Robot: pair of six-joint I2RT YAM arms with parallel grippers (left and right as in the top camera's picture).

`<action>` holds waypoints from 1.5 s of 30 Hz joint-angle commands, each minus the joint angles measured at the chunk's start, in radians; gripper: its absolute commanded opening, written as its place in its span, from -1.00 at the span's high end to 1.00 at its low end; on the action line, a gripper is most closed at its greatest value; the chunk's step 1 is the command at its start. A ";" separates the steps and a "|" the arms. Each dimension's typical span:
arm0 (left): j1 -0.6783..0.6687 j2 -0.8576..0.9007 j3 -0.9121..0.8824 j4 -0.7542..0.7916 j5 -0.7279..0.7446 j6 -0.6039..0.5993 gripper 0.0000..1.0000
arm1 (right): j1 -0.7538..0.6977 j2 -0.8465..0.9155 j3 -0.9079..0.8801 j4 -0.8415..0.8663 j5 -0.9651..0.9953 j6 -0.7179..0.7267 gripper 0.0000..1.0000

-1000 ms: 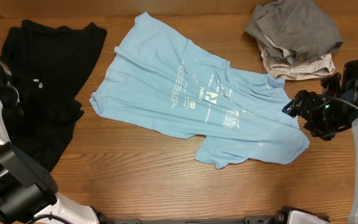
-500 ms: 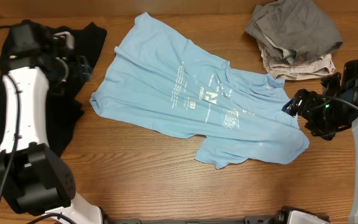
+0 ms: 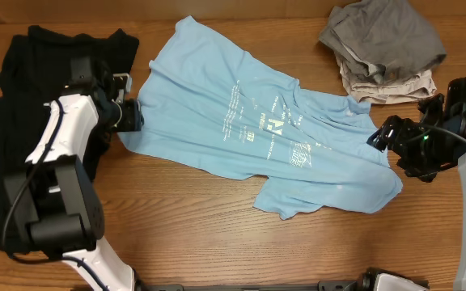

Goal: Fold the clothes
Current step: 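Grasp the light-blue shirt's left side edge with the left gripper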

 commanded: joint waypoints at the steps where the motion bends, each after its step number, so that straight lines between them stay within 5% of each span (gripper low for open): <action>1: 0.000 0.058 -0.015 -0.005 -0.064 0.019 -0.18 | 0.006 -0.010 0.022 0.006 0.008 -0.004 -0.68; 9: 0.000 0.107 -0.016 -0.030 -0.064 0.019 -0.07 | 0.006 -0.010 0.022 0.016 0.008 -0.004 -0.69; 13: 0.002 0.107 -0.012 -0.052 -0.075 0.011 0.88 | 0.006 -0.010 0.022 0.016 0.008 -0.004 -0.68; 14: 0.004 0.107 -0.006 -0.066 -0.087 -0.008 0.91 | 0.006 -0.010 0.022 0.016 0.008 -0.004 -0.68; 27: 0.015 0.060 0.304 -0.599 -0.155 -0.121 0.92 | 0.006 -0.010 0.018 -0.045 0.010 -0.004 -0.69; 45: 0.015 -0.229 0.297 -0.828 -0.300 -0.217 0.91 | 0.006 -0.010 0.018 -0.069 0.023 -0.004 -0.78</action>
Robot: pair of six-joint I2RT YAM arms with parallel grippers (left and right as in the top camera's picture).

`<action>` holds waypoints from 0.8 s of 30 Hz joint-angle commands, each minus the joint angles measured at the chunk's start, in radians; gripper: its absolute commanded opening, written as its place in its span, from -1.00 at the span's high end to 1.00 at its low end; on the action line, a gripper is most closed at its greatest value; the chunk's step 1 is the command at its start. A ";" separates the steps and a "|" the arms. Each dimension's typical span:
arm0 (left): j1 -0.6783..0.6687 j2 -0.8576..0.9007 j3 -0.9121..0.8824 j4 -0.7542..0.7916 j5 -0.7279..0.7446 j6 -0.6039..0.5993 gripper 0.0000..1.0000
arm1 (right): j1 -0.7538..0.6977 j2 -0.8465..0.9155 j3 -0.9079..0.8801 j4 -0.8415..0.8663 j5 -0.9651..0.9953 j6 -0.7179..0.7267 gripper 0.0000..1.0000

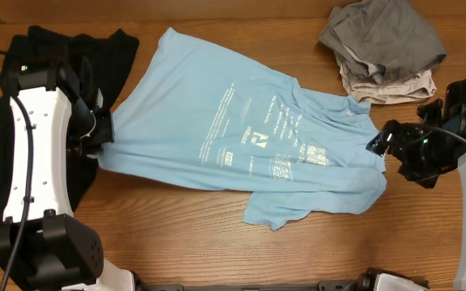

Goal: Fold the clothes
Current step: 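Grasp the light-blue shirt's left side edge with the left gripper, then move the right gripper to the shirt's lower right hem and grasp it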

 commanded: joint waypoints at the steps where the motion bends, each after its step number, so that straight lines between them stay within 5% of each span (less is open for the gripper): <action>1: 0.006 -0.032 -0.016 -0.014 -0.079 -0.058 0.91 | 0.006 -0.010 0.018 -0.018 0.004 -0.003 -0.78; 11: 0.006 -0.067 -0.192 0.154 -0.131 -0.159 0.92 | 0.125 -0.010 -0.142 0.018 -0.137 0.010 -0.78; 19: 0.005 -0.067 -0.242 0.293 -0.035 -0.169 0.92 | 0.354 -0.010 -0.441 0.213 -0.180 0.212 -0.75; 24: 0.004 -0.066 -0.243 0.341 0.004 -0.168 0.92 | 0.497 -0.010 -0.565 0.391 -0.215 0.344 -0.56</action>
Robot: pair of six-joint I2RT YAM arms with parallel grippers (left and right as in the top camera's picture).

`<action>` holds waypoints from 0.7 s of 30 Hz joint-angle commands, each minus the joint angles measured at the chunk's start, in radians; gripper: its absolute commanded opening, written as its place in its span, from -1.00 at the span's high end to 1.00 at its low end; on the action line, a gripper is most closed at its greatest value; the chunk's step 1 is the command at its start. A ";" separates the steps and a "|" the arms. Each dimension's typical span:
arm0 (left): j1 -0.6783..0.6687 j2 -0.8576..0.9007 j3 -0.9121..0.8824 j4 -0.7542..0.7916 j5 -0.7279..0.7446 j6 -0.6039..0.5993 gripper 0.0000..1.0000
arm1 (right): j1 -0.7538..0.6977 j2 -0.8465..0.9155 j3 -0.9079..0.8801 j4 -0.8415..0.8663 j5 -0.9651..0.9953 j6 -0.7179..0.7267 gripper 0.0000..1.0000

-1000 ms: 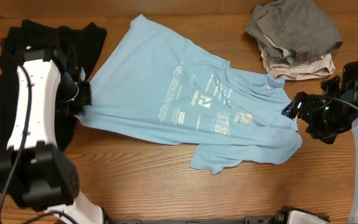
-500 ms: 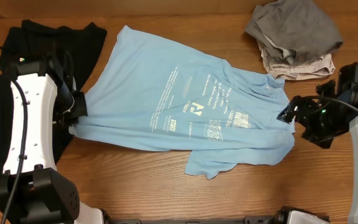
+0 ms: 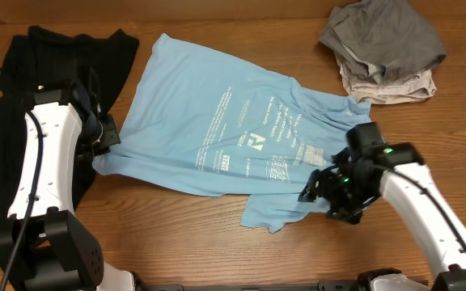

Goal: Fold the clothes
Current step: 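Move the right gripper to the shirt's lower right hem and grasp it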

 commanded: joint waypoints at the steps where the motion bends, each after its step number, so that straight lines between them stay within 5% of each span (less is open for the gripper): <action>1: 0.004 -0.031 -0.009 0.022 0.048 -0.017 0.92 | 0.091 -0.010 -0.054 0.092 -0.035 0.142 -0.50; 7: 0.004 -0.031 -0.009 0.026 0.060 -0.016 0.92 | 0.223 0.008 -0.081 0.213 0.072 0.272 -0.22; 21: 0.004 -0.031 -0.009 0.032 0.060 -0.016 0.91 | 0.251 0.184 -0.094 0.249 0.101 0.293 -0.15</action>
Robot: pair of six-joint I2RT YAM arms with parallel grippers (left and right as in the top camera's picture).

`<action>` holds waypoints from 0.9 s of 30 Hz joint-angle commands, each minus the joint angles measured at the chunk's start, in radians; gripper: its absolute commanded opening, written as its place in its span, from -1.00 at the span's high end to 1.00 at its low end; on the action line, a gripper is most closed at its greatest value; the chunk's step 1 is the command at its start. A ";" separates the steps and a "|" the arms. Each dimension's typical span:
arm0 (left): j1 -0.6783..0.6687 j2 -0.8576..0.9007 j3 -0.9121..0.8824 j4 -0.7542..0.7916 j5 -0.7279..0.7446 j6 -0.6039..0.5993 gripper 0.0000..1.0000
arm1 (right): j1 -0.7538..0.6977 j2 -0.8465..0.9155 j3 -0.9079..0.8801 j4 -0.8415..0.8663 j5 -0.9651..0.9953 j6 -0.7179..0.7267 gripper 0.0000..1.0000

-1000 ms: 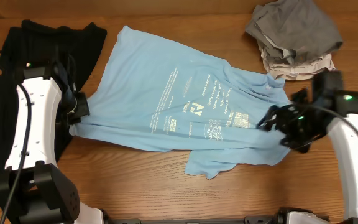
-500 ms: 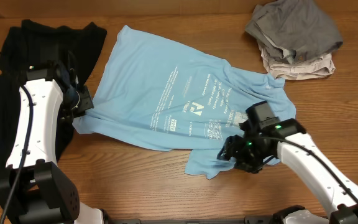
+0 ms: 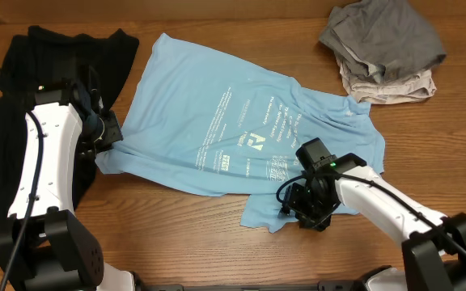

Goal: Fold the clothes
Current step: 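Move the right gripper to the shirt's lower right hem and grasp it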

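Observation:
A light blue T-shirt (image 3: 217, 121) with white print lies spread on the wooden table (image 3: 176, 242), its lower right part bunched into a fold (image 3: 265, 214). My left gripper (image 3: 108, 141) sits at the shirt's left corner, shut on the cloth. My right gripper (image 3: 288, 198) is low over the bunched fold at the shirt's front edge. Its dark fingers blend together, so I cannot tell how its jaws stand.
Black clothes (image 3: 14, 105) lie heaped at the far left, under and behind my left arm. A pile of grey and beige garments (image 3: 383, 44) sits at the back right corner.
My right gripper has shifted a little to the left, from the shirt's lower right part to the bunched fold. The left gripper and the shirt stand as before.
First my left gripper was at the shirt's left edge and my right at its right edge. Then the shirt lay further left and flatter, the left gripper still on it. Later the right gripper was off the right edge, low over the shirt's front part, where it stays.

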 commanded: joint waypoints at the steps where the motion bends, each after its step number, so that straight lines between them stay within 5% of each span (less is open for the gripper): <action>1: 0.004 -0.031 -0.006 0.003 0.011 -0.016 0.92 | 0.004 0.023 -0.024 0.032 0.019 0.013 -0.05; 6: 0.004 -0.031 -0.005 -0.004 0.003 -0.015 0.91 | 0.003 0.023 -0.028 0.037 0.041 0.013 0.92; 15: 0.017 -0.031 -0.005 -0.001 -0.110 -0.022 0.91 | -0.050 -0.023 0.033 -0.160 0.078 -0.043 0.92; 27: 0.109 -0.031 -0.005 -0.038 -0.100 -0.024 0.91 | -0.058 -0.304 0.081 -0.468 0.080 -0.040 0.92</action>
